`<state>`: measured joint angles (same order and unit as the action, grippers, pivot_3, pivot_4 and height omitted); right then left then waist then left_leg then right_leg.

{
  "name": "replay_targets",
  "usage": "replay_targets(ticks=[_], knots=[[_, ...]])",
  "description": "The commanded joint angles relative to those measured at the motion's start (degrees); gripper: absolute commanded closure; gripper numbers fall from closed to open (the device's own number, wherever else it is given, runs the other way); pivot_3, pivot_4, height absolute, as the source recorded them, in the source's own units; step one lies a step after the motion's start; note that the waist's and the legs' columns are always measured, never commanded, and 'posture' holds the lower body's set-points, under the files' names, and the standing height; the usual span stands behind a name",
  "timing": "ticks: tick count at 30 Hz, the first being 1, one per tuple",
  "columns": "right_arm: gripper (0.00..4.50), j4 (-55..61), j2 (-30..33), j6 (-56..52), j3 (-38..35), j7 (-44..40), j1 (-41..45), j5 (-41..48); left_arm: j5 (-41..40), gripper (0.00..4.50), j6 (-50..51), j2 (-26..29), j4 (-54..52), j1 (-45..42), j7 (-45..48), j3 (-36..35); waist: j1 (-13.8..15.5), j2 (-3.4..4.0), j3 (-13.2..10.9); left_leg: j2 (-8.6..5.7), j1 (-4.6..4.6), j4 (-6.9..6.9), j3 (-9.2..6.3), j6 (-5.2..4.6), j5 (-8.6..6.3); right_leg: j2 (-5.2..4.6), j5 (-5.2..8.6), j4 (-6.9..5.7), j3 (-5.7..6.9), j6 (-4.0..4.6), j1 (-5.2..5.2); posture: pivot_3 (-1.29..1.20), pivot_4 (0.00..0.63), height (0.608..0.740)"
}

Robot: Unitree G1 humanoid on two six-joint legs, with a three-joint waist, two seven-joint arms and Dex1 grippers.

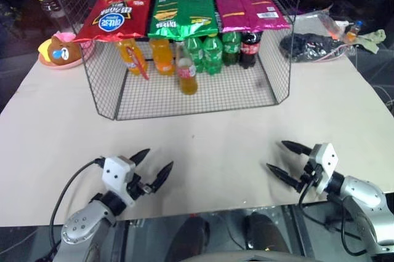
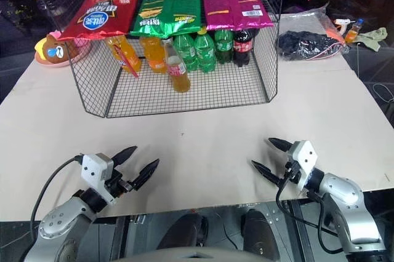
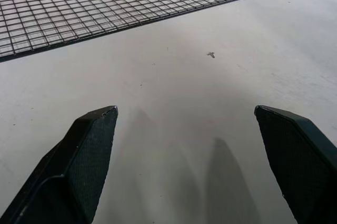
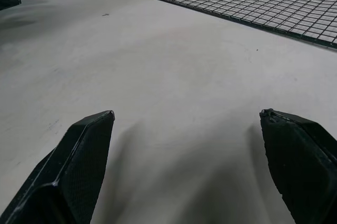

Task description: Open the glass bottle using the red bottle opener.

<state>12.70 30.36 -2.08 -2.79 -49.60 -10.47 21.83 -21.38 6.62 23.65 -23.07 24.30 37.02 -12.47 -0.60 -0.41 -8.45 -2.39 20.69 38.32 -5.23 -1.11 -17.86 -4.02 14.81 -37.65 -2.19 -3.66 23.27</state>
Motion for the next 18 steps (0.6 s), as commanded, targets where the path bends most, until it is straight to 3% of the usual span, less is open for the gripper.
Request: replay_targets(ticks=[1, 11, 18], knots=[[0.05, 0.92, -0.15, 1.13, -0.61, -0.21, 0.6, 0.44, 0.58, 0.17, -0.92, 0.06, -0.04, 0.1, -0.16, 0.57, 0.0, 0.0, 0.0, 0.0, 0.0, 0.0, 0.0, 0.0, 0.0, 0.0, 0.0, 0.0, 0.0, 0.0, 0.0, 0.0, 0.15, 0.74], [0.05, 4.08, -0.67, -0.41, 1.32, -0.59, 3.15, 1.53, -3.48, 0.17, -0.41, -0.99, -0.15, -3.2, -1.11, -1.77, 0.0, 0.0, 0.0, 0.0, 0.0, 0.0, -0.01, 0.0, 0.0, -0.01, 0.0, -0.01, 0.0, 0.0, 0.0, 0.0, 0.15, 0.74], [0.05, 13.69, -4.4, -6.24, 6.65, 2.68, 9.67, 4.64, -1.59, 0.17, -1.39, -1.5, 6.81, -18.98, -9.82, -5.9, 0.06, -0.02, 0.01, -0.04, 0.0, 0.06, -0.11, 0.16, 0.1, 0.05, -0.01, -0.14, 0.12, -0.01, 0.01, 0.0, 0.15, 0.74]])
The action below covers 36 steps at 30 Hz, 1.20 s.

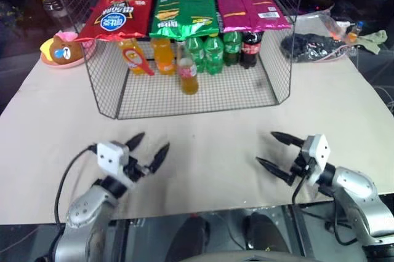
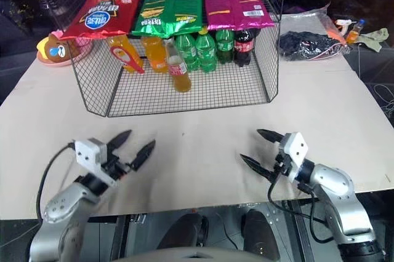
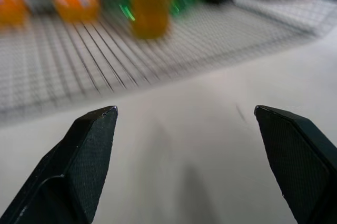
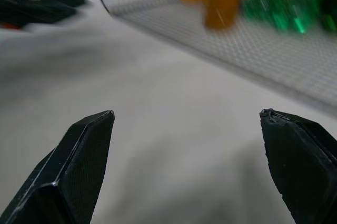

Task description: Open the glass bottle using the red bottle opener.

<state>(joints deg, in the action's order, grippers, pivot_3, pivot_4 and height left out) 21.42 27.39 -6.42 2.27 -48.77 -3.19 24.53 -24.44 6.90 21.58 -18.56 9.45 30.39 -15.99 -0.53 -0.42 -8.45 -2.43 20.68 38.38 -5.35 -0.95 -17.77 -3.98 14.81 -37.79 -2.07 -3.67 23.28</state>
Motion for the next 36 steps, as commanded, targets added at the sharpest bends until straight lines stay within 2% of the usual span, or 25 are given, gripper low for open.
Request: replay_targets(ticks=[1, 4, 8, 14, 21, 26, 28, 29, 30, 32, 36], knots=[[0.05, 5.88, -2.13, -2.75, 2.36, 2.53, 3.65, 2.04, 2.02, 0.17, -2.07, 0.78, 4.33, -6.9, -4.17, -2.83, -0.03, -0.02, 0.01, -0.02, 0.01, 0.02, -0.03, 0.01, 0.01, 0.01, 0.0, -0.02, 0.03, 0.0, 0.0, 0.0, 0.15, 0.74], [0.05, 8.03, -4.13, -4.98, 4.38, 4.67, 7.59, 1.92, 2.56, 0.17, -2.48, 1.3, 10.71, -15.65, -7.46, -4.75, -0.04, -0.05, 0.01, -0.14, 0.03, 0.05, -0.09, 0.06, 0.03, -0.02, 0.0, -0.04, 0.03, 0.0, 0.02, 0.0, 0.15, 0.74], [0.05, 9.12, -5.75, -6.93, 5.35, 6.87, 11.11, 1.95, 2.89, 0.17, -2.93, 2.54, 16.9, -22.99, -8.68, -6.02, -0.1, -0.11, 0.04, -0.18, 0.17, 0.08, -0.12, 0.08, 0.05, -0.04, 0.0, -0.03, 0.04, -0.01, 0.15, 0.0, 0.15, 0.74], [0.05, 7.1, -6.04, -6.29, 5.93, 6.65, 12.57, 0.76, 5.49, 0.17, -7.24, 4.19, 31.81, -35.76, -9.05, -4.87, -0.09, -0.16, 0.03, -0.26, 0.3, 0.09, -0.22, 0.08, 0.05, -0.06, 0.0, 0.01, 0.15, -0.01, 0.24, 0.0, 0.15, 0.74], [0.05, 6.68, -6.07, -4.89, 6.09, 6.26, 11.34, -0.06, 7.83, 0.17, -12.53, 3.55, 45.56, -45.59, -7.22, -2.33, -0.24, -0.18, 0.02, -0.31, 0.38, 0.11, -0.26, 0.1, 0.07, -0.06, 0.0, -0.04, 0.18, -0.01, 0.32, 0.0, 0.15, 0.74], [0.05, 6.73, -6.25, -4.28, 6.65, 6.42, 10.67, -0.56, 7.7, 0.17, -15.65, 2.4, 50.5, -49.27, -5.37, -1.26, -0.33, -0.19, 0.01, -0.34, 0.45, 0.16, -0.29, 0.1, 0.07, -0.08, 0.0, -0.04, 0.21, -0.01, 0.32, 0.0, 0.15, 0.74], [0.0, 6.77, -6.17, -4.12, 7.08, 6.54, 10.34, -1.14, 6.55, 0.74, -15.28, 1.8, 49.38, -49.33, -4.95, -1.55, -0.47, -0.21, 0.0, -0.34, 0.45, 0.17, -0.29, 0.1, 0.07, -0.08, 0.0, -0.05, 0.21, -0.01, 0.33, 0.0, 0.15, 0.74], [0.0, 6.8, -6.18, -4.08, 7.17, 6.62, 10.28, -1.31, 6.17, 0.81, -14.95, 1.65, 48.7, -49.09, -4.83, -1.71, -0.46, -0.21, 0.0, -0.33, 0.45, 0.17, -0.29, 0.1, 0.07, -0.07, 0.0, -0.06, 0.21, -0.01, 0.34, 0.0, 0.15, 0.74], [0.0, 6.83, -6.28, -4.1, 7.16, 6.83, 10.2, -1.43, 5.93, 1.37, -14.63, 1.64, 47.97, -48.57, -4.89, -1.91, -0.45, -0.21, 0.0, -0.32, 0.45, 0.17, -0.31, 0.1, 0.07, -0.07, 0.0, -0.07, 0.22, -0.01, 0.34, 0.0, 0.15, 0.74], [0.0, 7.07, -6.33, -4.14, 7.06, 7.05, 10.02, -1.57, 5.67, 2.03, -14.32, 1.88, 46.72, -47.28, -4.9, -2.2, -0.47, -0.21, 0.0, -0.32, 0.45, 0.17, -0.31, 0.11, 0.07, -0.07, 0.0, -0.08, 0.22, -0.01, 0.35, 0.0, 0.15, 0.74], [0.0, 7.17, -6.49, -4.42, 7.2, 7.19, 10.09, -1.75, 4.2, 3.74, -13.09, 2.03, 44.01, -44.94, -5.75, -3.66, -0.43, -0.21, 0.0, -0.31, 0.46, 0.2, -0.32, 0.11, 0.07, -0.07, 0.0, -0.09, 0.22, -0.01, 0.34, 0.0, 0.15, 0.74]])
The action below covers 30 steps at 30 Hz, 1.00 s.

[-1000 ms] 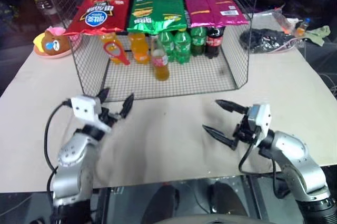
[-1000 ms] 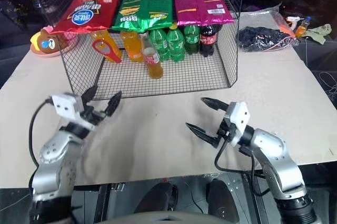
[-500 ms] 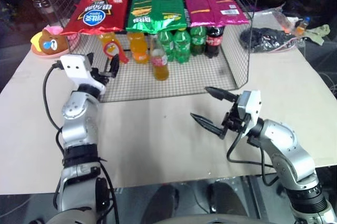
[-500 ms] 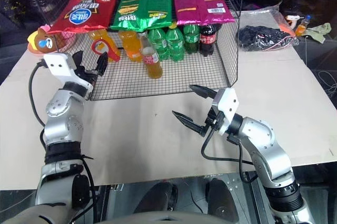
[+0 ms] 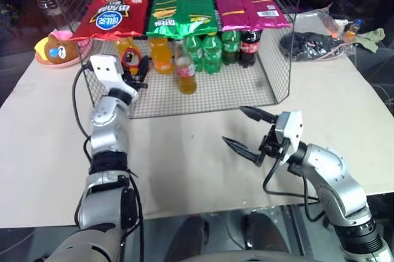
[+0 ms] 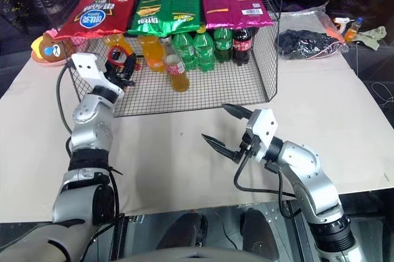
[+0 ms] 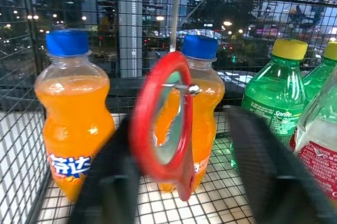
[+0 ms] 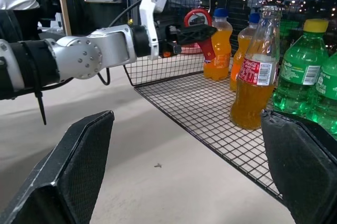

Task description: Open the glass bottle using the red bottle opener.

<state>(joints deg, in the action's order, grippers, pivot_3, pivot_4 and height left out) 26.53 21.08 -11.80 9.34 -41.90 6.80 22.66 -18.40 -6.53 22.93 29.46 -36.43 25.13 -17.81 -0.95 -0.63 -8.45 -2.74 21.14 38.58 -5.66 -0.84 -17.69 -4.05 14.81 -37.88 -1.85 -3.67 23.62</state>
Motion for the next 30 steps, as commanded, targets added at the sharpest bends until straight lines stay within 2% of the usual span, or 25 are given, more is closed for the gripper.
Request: replay_targets(ticks=[1, 2, 7, 15, 21, 24, 27, 30], knots=[[0.0, 2.03, -0.19, 0.86, 0.18, 0.27, 0.17, 0.16, -2.52, 4.18, 0.93, 0.63, -4.82, 1.42, -0.78, -2.39, -0.01, 0.0, 0.0, 0.0, 0.0, 0.01, 0.0, 0.0, 0.0, 0.0, 0.0, 0.0, 0.0, 0.0, 0.0, 0.0, 0.15, 0.74], [0.0, 2.01, -0.19, 0.78, 0.21, 0.23, 0.24, 0.2, -3.08, 4.42, 1.43, 0.65, -5.48, 1.81, -1.02, -2.73, 0.01, 0.0, 0.0, 0.01, 0.01, 0.01, -0.01, 0.0, 0.0, -0.01, 0.0, 0.0, 0.0, 0.0, 0.0, 0.0, 0.15, 0.74], [0.0, 1.31, -0.05, 0.5, 0.32, -0.45, 1.15, 0.53, -6.62, 4.42, 5.62, 0.79, -10.57, 3.81, 0.18, -3.62, -0.05, -0.01, 0.0, 0.01, 0.01, 0.04, -0.02, 0.0, 0.0, 0.0, 0.0, -0.03, 0.01, 0.0, 0.0, 0.0, 0.15, 0.74], [0.0, 0.6, -0.03, 0.04, 0.48, -0.95, 2.33, 0.82, -19.22, 4.42, 17.83, -0.56, -21.29, 6.19, 2.8, -5.16, 0.09, -0.01, -0.01, 0.03, 0.05, 0.11, -0.05, 0.0, 0.0, -0.01, 0.0, -0.04, 0.03, 0.0, -0.01, 0.0, 0.15, 0.74], [0.0, 0.24, 0.45, -1.22, 1.09, -0.68, 2.42, 0.17, -22.48, 4.42, 23.29, -0.72, -25.13, 7.6, 5.39, -3.54, 0.08, -0.02, -0.01, 0.03, 0.04, 0.13, -0.06, 0.0, 0.0, 0.0, 0.0, -0.06, 0.04, 0.0, -0.01, 0.0, 0.15, 0.74], [0.0, 1.17, -0.95, -5.4, 0.36, 3.0, 2.9, 1.35, -29.2, 4.42, 32.92, -0.48, -30.69, 11.18, 10.32, -0.71, 0.03, -0.02, -0.01, 0.03, 0.05, 0.14, -0.06, 0.0, 0.0, -0.01, 0.0, -0.06, 0.04, 0.0, -0.02, 0.0, 0.15, 0.74], [0.0, 2.2, -1.23, -9.47, 0.09, 4.46, 3.35, 2.87, -32.59, 4.42, 39.31, 0.23, -34.36, 13.67, 12.75, 1.86, 0.02, -0.02, -0.01, 0.03, 0.05, 0.14, -0.06, 0.0, 0.0, -0.01, 0.0, -0.07, 0.03, 0.0, -0.02, 0.0, 0.15, 0.74], [0.0, 3.24, 1.15, -21.47, 2.35, 3.89, 5.47, 7.15, -36.05, 4.42, 46.13, 0.88, -37.87, 15.47, 17.16, 6.52, -0.01, -0.01, -0.02, 0.03, 0.05, 0.14, -0.07, 0.0, 0.0, 0.0, 0.0, -0.08, 0.03, 0.0, -0.02, 0.0, 0.15, 0.74]])
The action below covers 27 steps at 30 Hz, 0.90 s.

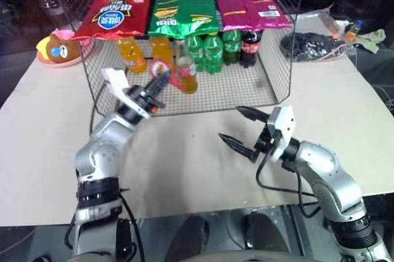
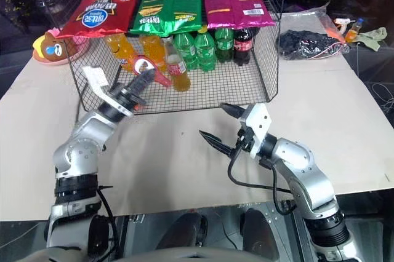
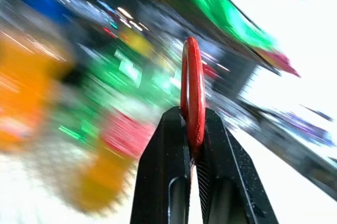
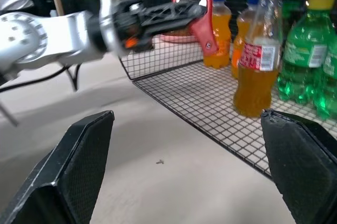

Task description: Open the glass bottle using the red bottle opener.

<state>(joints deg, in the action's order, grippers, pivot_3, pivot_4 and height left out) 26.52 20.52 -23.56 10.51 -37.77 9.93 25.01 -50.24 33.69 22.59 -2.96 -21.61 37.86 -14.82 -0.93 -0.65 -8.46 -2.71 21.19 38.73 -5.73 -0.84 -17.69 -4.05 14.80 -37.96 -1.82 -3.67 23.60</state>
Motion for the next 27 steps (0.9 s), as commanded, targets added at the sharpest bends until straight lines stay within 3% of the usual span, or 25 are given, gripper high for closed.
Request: replay_targets(ticks=[1, 9, 16, 19, 21, 22, 23, 24, 26, 27], knots=[[0.0, 3.42, 1.99, -13.36, 1.37, -0.21, 3.3, 6.82, -5.11, 4.42, 7.76, 1.25, -5.81, 0.53, 5.47, 4.81, 0.0, 0.0, 0.0, 0.0, 0.0, 0.0, 0.0, 0.0, 0.0, 0.0, 0.0, 0.0, 0.0, 0.0, 0.0, 0.0, 0.15, 0.74], [0.0, 1.27, -0.34, -26.99, -1.64, 0.96, 9.78, 17.48, -5.34, 4.42, 14.03, 2.46, -3.35, -2.71, 14.29, 10.63, -0.05, 0.01, 0.0, 0.0, -0.01, 0.01, -0.01, 0.0, 0.0, 0.03, 0.0, -0.01, 0.01, 0.01, 0.0, 0.0, 0.15, 0.74], [0.0, -0.68, -2.53, -32.56, -5.06, 3.27, 12.06, 23.59, -1.98, 4.42, 13.2, 2.58, 0.2, -4.56, 17.87, 12.4, -0.03, 0.01, -0.01, -0.02, 0.01, 0.01, -0.01, 0.0, 0.0, 0.01, 0.0, 0.01, 0.01, 0.01, 0.0, 0.0, 0.15, 0.74], [0.86, -0.79, -1.94, -32.44, -5.0, 3.29, 12.32, 22.99, 0.39, 4.5, 12.09, 2.85, 1.11, -4.57, 18.66, 13.42, -0.03, 0.01, -0.01, -0.01, 0.01, 0.01, -0.01, 0.0, 0.0, 0.01, 0.0, 0.01, 0.02, 0.01, 0.01, 0.0, 0.15, 0.74], [1.92, -0.95, -1.43, -32.05, -4.7, 3.11, 12.39, 22.31, 2.61, 4.5, 10.66, 3.1, 2.04, -4.72, 19.06, 14.12, -0.03, 0.01, -0.01, -0.02, 0.02, 0.01, 0.0, 0.0, 0.0, 0.0, 0.0, 0.01, 0.01, 0.01, 0.0, 0.0, 0.15, 0.74], [2.35, -1.03, -1.28, -31.93, -4.6, 3.09, 12.43, 22.18, 3.4, 4.5, 9.99, 3.05, 2.47, -4.87, 19.19, 14.2, -0.03, 0.01, -0.01, -0.02, 0.03, 0.01, 0.0, 0.0, 0.0, 0.0, 0.0, 0.02, 0.01, 0.01, 0.01, 0.0, 0.15, 0.74], [2.49, -1.0, -0.46, -31.56, -3.83, 2.56, 12.19, 21.25, 3.18, 4.5, 10.0, 2.62, 3.04, -5.41, 18.87, 13.69, -0.02, 0.01, -0.01, -0.02, 0.03, 0.01, -0.01, 0.0, 0.0, 0.0, 0.0, 0.02, 0.01, 0.01, 0.01, 0.0, 0.15, 0.74], [3.18, -0.92, 0.3, -31.2, -3.04, 2.0, 11.87, 20.37, 2.92, 4.5, 10.06, 2.34, 3.34, -5.83, 18.78, 13.38, 0.0, 0.01, -0.01, -0.02, 0.03, 0.01, -0.01, 0.0, 0.0, 0.0, 0.0, 0.01, 0.01, 0.01, 0.01, 0.0, 0.15, 0.74], [3.78, -0.85, 1.32, -30.58, -1.69, 1.03, 11.42, 19.05, 2.78, 4.5, 10.1, 2.08, 3.89, -6.49, 18.83, 13.21, -0.02, 0.01, -0.01, -0.02, 0.03, 0.01, -0.01, 0.0, 0.0, 0.0, 0.0, 0.01, 0.01, 0.01, 0.01, 0.0, 0.15, 0.74], [4.3, -0.73, 1.72, -30.42, -1.11, 0.6, 11.24, 18.71, 2.88, 4.5, 10.03, 2.03, 4.07, -6.66, 18.97, 13.28, -0.04, 0.01, -0.01, -0.02, 0.04, 0.01, -0.01, 0.0, 0.0, 0.0, 0.0, 0.02, 0.02, 0.0, 0.01, 0.0, 0.15, 0.74]])
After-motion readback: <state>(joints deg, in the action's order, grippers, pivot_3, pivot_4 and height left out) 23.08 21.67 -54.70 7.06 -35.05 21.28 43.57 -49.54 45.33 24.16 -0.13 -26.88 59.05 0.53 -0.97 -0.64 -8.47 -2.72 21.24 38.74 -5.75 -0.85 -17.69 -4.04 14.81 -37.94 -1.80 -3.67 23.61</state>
